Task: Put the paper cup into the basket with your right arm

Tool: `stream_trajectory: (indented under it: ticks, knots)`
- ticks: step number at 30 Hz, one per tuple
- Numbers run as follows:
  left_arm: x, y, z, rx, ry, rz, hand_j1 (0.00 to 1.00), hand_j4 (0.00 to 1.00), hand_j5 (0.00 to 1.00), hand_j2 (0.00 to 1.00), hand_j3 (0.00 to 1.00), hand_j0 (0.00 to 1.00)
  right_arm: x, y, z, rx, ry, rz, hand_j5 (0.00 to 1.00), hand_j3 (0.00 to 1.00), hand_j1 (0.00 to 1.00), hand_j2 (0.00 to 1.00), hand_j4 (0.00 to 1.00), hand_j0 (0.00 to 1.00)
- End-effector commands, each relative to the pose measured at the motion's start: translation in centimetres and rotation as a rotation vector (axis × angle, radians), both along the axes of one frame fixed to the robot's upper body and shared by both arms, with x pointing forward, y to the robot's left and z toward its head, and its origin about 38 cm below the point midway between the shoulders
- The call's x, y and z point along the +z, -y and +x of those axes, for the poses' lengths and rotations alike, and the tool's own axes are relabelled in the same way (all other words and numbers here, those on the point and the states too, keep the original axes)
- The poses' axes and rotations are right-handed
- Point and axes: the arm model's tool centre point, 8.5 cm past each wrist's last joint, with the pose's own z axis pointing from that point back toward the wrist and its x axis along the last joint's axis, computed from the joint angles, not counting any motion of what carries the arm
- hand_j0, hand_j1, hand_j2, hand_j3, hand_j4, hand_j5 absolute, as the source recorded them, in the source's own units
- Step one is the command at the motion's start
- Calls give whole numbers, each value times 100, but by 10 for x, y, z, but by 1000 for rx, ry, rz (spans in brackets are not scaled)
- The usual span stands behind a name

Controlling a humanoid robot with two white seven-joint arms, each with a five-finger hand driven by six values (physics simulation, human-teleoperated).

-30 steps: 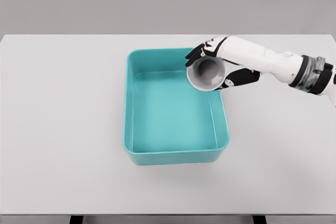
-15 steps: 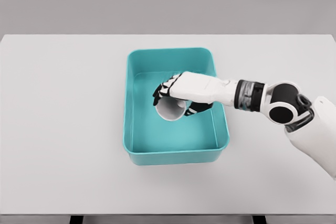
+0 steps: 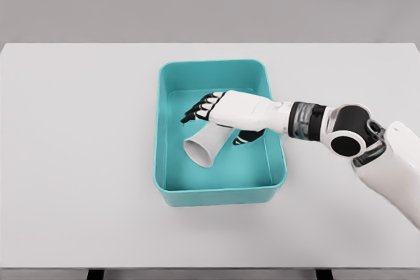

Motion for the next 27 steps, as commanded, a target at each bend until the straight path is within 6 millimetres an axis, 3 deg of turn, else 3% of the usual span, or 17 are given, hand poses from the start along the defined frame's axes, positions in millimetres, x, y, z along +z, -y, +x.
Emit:
stream_trajectory:
  ticks: [1,5,7,8,11,14,27]
  knots:
    - [0,0,0,0,0,0,100,100,100,100,100,100,30,18,7,-25,-15,130,100,100,100,100,100,100]
    - [0,0,0,0,0,0,100,100,100,100,100,100,88,94,7,-53,-34,462,100,100,100,100,100,100]
    - [0,0,0,0,0,0,100,100,100,100,100,100,106,123,4,-81,-6,575,100,100,100,100,100,100]
    - [0,0,0,0,0,0,100,100,100,100,100,100,108,142,7,-137,2,605,100,100,100,100,100,100]
    - [0,0,0,0,0,0,100,100,100,100,100,100,59,215,3,-388,-67,661,100,100,100,100,100,100]
    - [0,0,0,0,0,0,100,100,100,100,100,100,43,229,5,-483,-117,653,100,100,100,100,100,100]
    - [0,0,0,0,0,0,100,100,100,100,100,100,33,224,10,-492,-137,665,100,100,100,100,100,100]
